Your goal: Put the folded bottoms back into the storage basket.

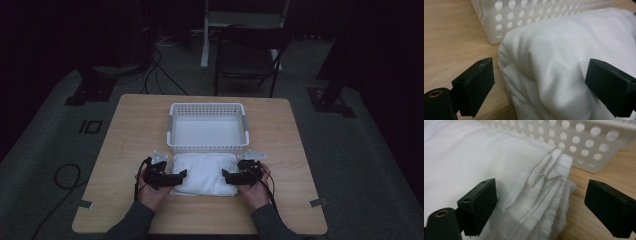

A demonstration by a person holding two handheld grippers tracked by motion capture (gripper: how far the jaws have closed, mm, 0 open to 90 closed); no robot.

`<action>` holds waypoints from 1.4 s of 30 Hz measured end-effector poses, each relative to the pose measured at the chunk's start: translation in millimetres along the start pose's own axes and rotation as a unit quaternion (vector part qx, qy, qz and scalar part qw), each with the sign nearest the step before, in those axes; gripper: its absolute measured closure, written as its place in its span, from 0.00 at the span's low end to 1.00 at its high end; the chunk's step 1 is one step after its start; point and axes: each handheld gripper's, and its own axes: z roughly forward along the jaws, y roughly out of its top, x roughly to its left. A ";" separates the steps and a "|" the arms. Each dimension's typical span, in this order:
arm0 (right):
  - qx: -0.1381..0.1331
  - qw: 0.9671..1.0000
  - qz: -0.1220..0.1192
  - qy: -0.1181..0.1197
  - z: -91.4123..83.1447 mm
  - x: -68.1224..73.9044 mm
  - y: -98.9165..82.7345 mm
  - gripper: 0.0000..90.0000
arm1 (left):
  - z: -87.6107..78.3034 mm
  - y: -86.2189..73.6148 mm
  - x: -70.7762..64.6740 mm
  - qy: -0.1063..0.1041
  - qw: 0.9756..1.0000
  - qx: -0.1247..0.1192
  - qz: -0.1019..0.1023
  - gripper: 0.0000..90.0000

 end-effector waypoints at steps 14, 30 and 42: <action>0.034 0.998 0.044 0.041 16.6 -11.0 -6.8 0.10 | 27.2 -14.2 17.7 -0.033 0.998 0.037 -0.030 0.00; 0.044 0.991 0.078 0.103 28.0 -18.3 -12.6 0.11 | 27.2 -14.5 18.9 -0.091 0.995 0.033 -0.032 0.15; 0.050 0.984 0.089 0.149 28.4 -19.9 -12.1 0.34 | 26.9 -15.4 22.5 -0.127 0.989 0.038 -0.058 0.36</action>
